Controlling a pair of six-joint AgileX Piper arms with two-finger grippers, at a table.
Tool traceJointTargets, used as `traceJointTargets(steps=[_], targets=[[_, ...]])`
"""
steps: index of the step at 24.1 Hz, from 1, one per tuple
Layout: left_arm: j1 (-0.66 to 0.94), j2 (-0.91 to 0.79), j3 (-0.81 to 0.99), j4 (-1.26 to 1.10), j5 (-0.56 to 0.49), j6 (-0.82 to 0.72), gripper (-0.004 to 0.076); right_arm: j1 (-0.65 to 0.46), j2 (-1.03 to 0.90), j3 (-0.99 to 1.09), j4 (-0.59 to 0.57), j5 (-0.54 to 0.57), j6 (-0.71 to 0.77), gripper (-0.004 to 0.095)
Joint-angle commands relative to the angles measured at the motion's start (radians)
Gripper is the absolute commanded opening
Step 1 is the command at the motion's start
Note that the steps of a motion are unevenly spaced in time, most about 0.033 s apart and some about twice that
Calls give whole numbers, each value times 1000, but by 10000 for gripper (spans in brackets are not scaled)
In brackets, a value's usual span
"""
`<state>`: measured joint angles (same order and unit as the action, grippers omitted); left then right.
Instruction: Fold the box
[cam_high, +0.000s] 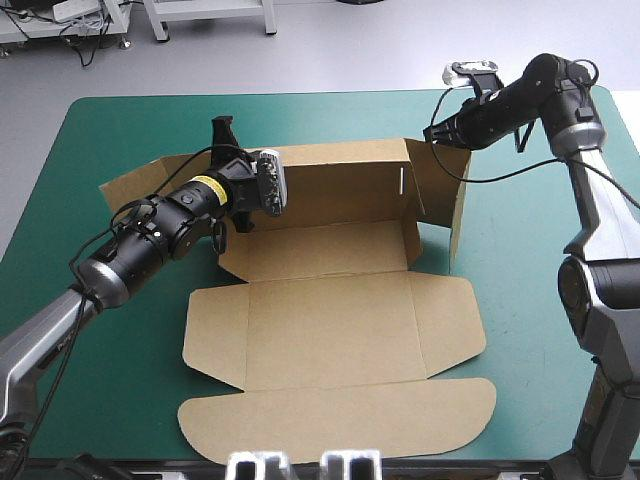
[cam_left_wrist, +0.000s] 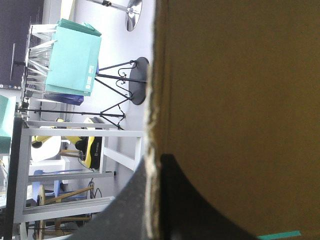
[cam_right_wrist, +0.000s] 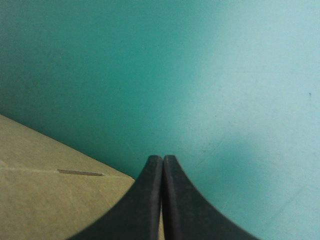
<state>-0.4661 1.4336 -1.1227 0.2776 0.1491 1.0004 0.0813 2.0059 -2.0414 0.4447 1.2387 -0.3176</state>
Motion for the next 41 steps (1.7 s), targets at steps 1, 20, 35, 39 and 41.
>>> traceJointTargets(steps=[1,20,35,39,41], targets=[[0,-44,-38,18,-47,-16,-9,12,-49,-32,33,9,-15,-19],[3,-9,-38,101,-149,-16,-9,41,-183,194,9,11,-8,-18],[1,-15,82,219,-160,-12,-9,41,-446,778,316,-372,-469,-18],[-1,-15,82,219,-149,-12,-9,41,-503,921,532,-494,-699,-18],[-1,-15,82,219,-149,-14,-9,41,-516,941,597,-499,-767,-18]])
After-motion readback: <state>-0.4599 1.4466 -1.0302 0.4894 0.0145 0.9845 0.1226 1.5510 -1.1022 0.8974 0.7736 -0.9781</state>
